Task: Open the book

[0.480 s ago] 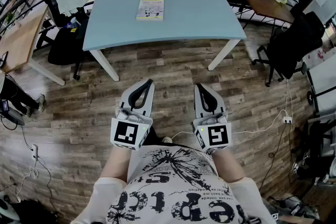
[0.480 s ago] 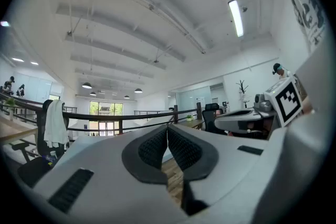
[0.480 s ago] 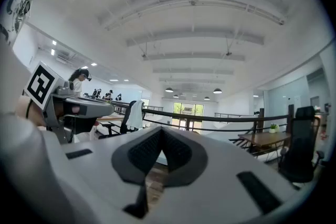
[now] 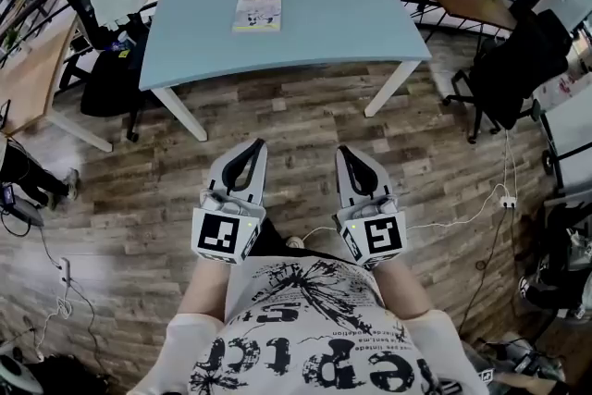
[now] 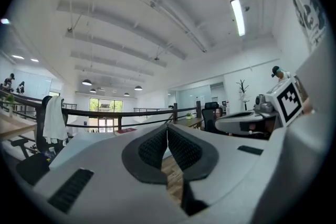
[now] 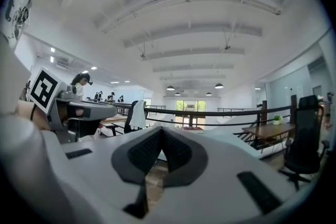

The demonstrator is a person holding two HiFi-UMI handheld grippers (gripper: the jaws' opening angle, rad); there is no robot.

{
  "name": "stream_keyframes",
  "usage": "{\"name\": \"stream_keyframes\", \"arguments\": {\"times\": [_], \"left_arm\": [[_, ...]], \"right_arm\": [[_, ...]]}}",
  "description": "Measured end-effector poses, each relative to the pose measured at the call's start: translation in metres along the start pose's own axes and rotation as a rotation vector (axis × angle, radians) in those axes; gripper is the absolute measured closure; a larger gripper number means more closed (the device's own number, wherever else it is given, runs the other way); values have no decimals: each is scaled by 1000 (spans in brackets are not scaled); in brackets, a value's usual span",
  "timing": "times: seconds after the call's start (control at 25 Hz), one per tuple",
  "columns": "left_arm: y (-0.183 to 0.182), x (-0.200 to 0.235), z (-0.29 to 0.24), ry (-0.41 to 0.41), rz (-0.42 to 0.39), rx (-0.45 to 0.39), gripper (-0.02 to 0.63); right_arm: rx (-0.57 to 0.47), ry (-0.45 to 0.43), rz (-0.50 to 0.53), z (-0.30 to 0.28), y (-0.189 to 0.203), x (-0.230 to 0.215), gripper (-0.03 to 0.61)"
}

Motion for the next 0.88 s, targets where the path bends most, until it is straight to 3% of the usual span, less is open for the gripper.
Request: {"name": "stream_keyframes", "arguments": {"times": [0.44,0.88], "left_arm": [[19,41,-50,-15,24,48,594],[34,182,-174,15,48,60,594]], "right_arm": [[61,25,-2,-57,21,-24,568],[102,59,-3,-232,27,-53,568]]}}
Point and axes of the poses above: the fingertips, and each gripper's own axes: z backward along the fingers, x to its left, y out of its underside, the point moved 2 cm from there along z, backward along the fingers, and after that the axes turned 8 degrees about y, right-handed, at the moved point
